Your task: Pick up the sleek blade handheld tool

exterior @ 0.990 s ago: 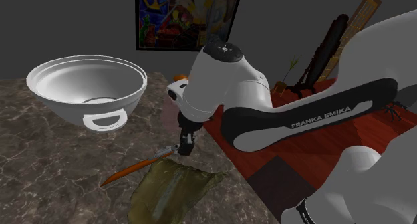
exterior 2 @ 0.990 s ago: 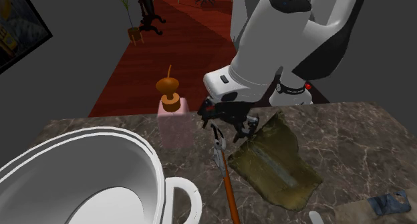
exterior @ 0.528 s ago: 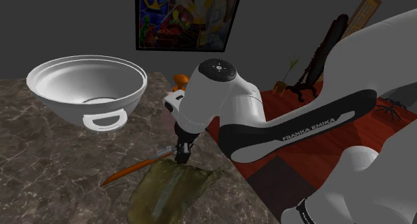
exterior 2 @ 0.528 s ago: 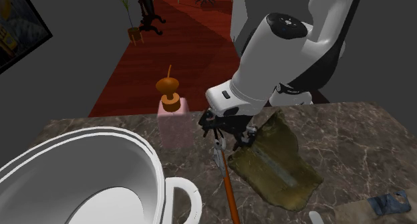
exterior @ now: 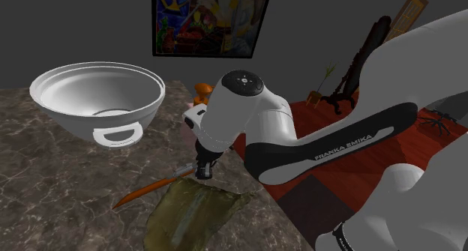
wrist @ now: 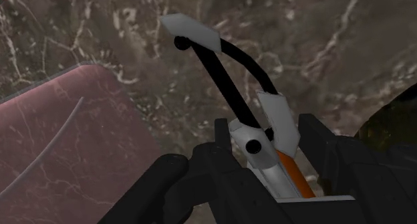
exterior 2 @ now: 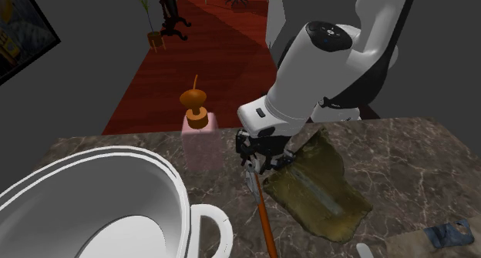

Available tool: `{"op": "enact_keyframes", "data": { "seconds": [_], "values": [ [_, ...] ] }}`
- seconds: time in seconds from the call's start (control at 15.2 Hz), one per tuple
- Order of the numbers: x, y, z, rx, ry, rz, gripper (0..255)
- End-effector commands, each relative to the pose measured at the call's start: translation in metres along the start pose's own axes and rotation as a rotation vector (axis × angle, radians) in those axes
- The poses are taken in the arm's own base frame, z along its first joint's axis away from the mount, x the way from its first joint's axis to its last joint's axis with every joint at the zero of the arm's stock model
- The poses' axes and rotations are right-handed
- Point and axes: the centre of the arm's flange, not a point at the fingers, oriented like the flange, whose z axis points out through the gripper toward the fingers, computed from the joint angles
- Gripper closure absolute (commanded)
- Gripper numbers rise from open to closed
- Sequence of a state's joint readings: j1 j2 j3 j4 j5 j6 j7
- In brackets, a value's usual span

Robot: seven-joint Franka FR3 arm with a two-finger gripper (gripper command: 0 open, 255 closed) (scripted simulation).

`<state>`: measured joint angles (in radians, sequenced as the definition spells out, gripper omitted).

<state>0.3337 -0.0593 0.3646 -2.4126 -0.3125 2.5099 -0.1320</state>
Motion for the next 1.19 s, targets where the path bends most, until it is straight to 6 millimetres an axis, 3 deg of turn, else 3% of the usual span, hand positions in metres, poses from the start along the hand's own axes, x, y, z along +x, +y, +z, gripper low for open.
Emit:
{"op": "enact_keyframes", "data": {
  "seconds": [0.0, 0.2, 1.12],
  "values": [
    [0.000, -0.002, 0.001, 0.002, -0.002, -0.003, 255],
    [-0.001, -0.002, 0.002, 0.002, -0.002, -0.003, 255],
    [0.006, 0.017, -0.069, 0.002, -0.002, -0.003, 255]
  ]
}}
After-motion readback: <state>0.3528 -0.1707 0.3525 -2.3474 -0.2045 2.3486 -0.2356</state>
